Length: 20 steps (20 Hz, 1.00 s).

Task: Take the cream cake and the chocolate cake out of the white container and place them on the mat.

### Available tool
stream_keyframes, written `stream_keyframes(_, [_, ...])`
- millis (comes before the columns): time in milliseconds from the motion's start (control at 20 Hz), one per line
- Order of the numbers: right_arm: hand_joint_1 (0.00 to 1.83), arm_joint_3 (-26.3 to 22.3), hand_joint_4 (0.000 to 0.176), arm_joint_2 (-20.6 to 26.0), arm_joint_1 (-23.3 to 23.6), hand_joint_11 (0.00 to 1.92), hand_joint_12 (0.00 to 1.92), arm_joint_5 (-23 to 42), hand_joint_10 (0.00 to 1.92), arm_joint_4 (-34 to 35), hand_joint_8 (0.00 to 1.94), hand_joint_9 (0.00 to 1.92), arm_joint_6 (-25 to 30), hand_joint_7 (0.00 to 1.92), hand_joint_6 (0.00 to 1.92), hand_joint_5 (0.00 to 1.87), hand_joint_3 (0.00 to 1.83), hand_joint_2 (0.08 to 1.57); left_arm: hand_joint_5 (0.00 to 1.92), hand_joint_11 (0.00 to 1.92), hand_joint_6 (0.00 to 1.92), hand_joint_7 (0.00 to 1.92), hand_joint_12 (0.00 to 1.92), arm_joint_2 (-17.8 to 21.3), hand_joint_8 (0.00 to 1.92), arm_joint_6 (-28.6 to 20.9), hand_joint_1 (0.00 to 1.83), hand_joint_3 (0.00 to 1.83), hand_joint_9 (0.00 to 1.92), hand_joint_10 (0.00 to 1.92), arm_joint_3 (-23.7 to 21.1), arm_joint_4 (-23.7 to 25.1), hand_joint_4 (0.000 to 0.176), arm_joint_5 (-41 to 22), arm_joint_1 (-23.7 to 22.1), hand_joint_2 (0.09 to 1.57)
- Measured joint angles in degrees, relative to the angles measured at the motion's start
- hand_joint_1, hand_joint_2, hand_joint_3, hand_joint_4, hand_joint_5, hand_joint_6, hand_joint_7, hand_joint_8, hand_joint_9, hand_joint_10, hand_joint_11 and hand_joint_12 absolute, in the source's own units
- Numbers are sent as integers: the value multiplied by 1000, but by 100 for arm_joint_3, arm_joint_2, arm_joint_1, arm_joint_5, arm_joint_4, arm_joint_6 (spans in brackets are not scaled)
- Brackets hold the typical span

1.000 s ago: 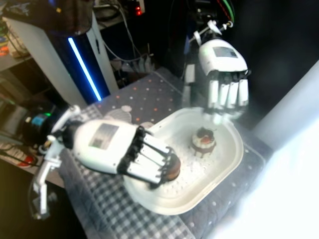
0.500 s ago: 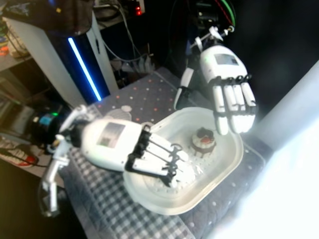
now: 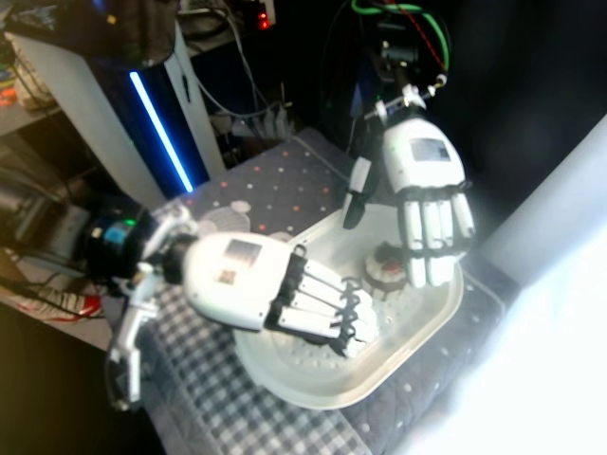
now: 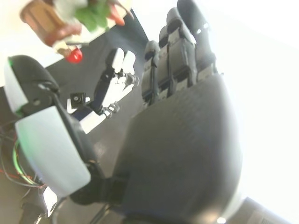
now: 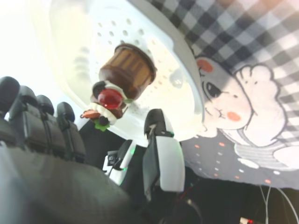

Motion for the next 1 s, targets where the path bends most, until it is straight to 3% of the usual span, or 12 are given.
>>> stream_keyframes(100, [879,52,0,-50,0,43,1083,-118,24,13,7,459,-2,425,7,464,8,873,264,0,12,290,1342,-55,13,-4,818,0,380,35,35,-17,0,79,7,797])
stream_keyframes(300, [872,177,0,-153,0,87,1054,-256,25,76,25,496,0,489,18,539,4,884,281,0,12,301,1290,-184,9,-2,899,14,372,27,175,-160,0,155,74,845])
stream_keyframes(500, [943,271,0,-214,0,175,1162,-339,44,129,16,642,-2,634,11,625,2,916,319,0,14,332,1258,-275,10,-2,992,21,396,30,321,-258,0,254,96,901])
stream_keyframes(650, [1050,299,0,-280,4,310,1201,-330,90,133,24,831,0,848,20,811,0,969,388,21,18,419,1371,-350,18,-4,1046,19,497,66,376,-286,0,247,133,987])
stream_keyframes(750, [1085,313,0,-284,7,412,1377,-293,161,136,43,968,2,989,41,951,5,1046,579,354,35,641,1311,-415,39,-13,1154,17,753,185,444,-321,0,251,155,1150])
stream_keyframes(800, [1198,315,0,-291,7,548,1415,-282,283,142,746,1043,4,1015,730,1018,5,1084,593,509,1065,759,1367,-444,1019,-7,1304,0,846,1148,476,-332,0,243,155,1205])
stream_keyframes(850, [1205,313,3,-295,7,599,1464,-262,496,138,1020,1008,4,923,1009,968,6,1131,585,607,1230,759,1477,-472,1307,-24,1336,0,811,1450,503,-369,0,229,173,1233])
stream_keyframes(900, [1197,313,11,-295,7,610,1468,-267,644,140,1124,958,9,881,1127,914,0,1162,610,737,1262,802,1601,-511,1473,-24,1229,0,823,1411,525,-409,0,179,201,1259])
stream_keyframes(950, [1192,313,18,-295,7,620,1466,-275,733,153,1170,928,15,870,1152,887,0,1172,624,723,1210,763,1620,-529,1412,-17,1322,0,813,1549,525,-422,0,168,219,1240])
stream_keyframes(1000, [1195,313,16,-295,7,632,1479,-299,802,155,1177,922,22,885,1121,892,0,1166,630,667,1349,728,1531,-531,1339,-24,1335,1,787,1515,535,-448,0,190,238,1238])
